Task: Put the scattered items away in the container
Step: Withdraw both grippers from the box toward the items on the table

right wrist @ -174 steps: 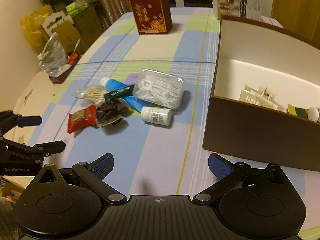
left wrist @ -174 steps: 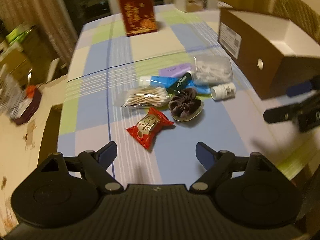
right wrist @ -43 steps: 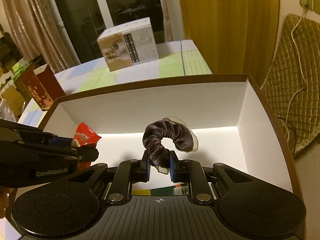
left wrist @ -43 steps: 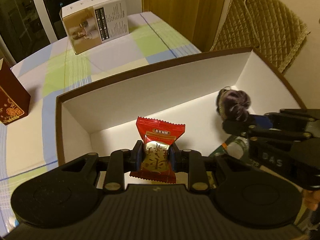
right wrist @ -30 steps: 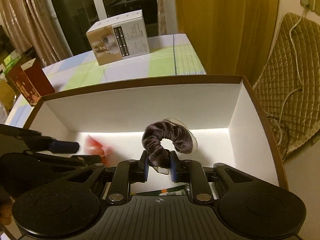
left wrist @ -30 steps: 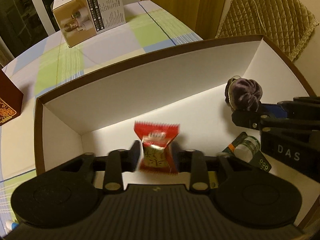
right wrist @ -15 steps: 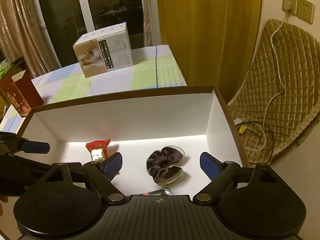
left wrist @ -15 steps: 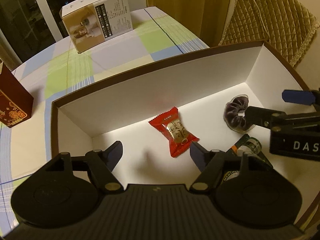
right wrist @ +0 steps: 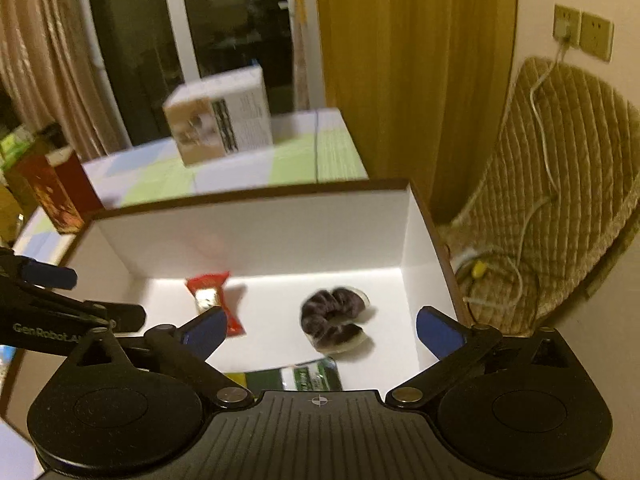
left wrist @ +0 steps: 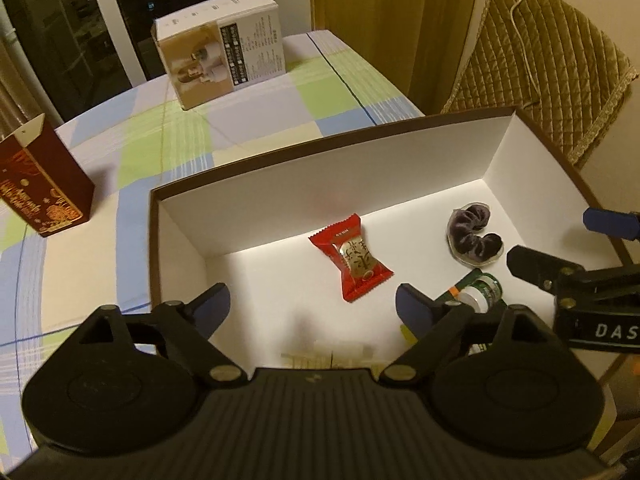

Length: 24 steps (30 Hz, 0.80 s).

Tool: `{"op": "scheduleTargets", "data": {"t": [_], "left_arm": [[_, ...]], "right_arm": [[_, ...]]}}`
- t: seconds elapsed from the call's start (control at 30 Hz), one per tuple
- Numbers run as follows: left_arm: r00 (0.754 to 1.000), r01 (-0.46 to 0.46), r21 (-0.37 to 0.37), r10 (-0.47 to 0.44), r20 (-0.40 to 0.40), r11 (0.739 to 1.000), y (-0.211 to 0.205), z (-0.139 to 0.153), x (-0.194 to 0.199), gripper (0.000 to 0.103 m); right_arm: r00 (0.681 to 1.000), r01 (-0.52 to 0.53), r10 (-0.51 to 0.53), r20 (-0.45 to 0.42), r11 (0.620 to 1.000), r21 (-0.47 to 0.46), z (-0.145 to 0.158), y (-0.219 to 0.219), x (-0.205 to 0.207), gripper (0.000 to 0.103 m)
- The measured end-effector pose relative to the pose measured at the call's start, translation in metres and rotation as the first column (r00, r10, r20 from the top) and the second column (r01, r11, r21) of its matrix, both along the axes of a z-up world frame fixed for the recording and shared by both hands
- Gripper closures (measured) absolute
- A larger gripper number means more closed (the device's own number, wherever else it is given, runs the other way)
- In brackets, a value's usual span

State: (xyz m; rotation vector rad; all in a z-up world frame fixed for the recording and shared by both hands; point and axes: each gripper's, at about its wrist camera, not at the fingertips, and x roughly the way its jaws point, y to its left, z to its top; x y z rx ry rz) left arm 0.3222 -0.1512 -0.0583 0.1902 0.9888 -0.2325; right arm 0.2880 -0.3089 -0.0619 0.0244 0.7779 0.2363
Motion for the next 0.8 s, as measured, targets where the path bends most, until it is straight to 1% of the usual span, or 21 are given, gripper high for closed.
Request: {"op": "scheduleTargets", "data": {"t": [0.13, 0.2, 0.33, 0.5, 0.63, 0.8], "left_arm": [[0.999, -0.02, -0.001, 0.02, 0.039, 1.0, 0.003, 0.014, -0.02, 0.011], [0.998, -0.03, -0.006, 0.031, 0.06, 1.0, 0.005, 0.021, -0.031, 0.006], [0.994, -0.06, -0.022, 0.062, 0.086, 0.998, 0.012, 0.035, -0.055, 0.004], [0.989, -0.106, -0.046, 0.11, 0.102, 0.993, 0.023, 0.052, -0.083, 0.003], [0.983, -0.135, -0.065, 0.142, 0.114, 0.989, 0.033, 0.063, -0.109, 0.003], [0.976, -0.186, -0.101, 0.196, 0.095, 0.977, 0.049, 0.065, -0.143, 0.003]], "right_arm": [[0.999, -0.01, 0.007, 0.041, 0.998, 0.063, 0.01, -0.002, -0.018, 0.0], [0.997, -0.021, 0.016, 0.075, 0.997, 0.069, 0.015, 0.0, -0.029, 0.0], [0.99, -0.017, 0.007, 0.138, 0.998, 0.067, 0.026, 0.002, -0.056, 0.0], [0.985, 0.001, -0.019, 0.174, 0.995, 0.101, 0.037, 0.0, -0.088, 0.0], [0.987, 0.004, -0.024, 0.157, 0.992, 0.125, 0.042, -0.002, -0.107, 0.0], [0.995, 0.018, -0.027, 0.092, 0.995, 0.097, 0.038, 0.002, -0.126, 0.0]]}}
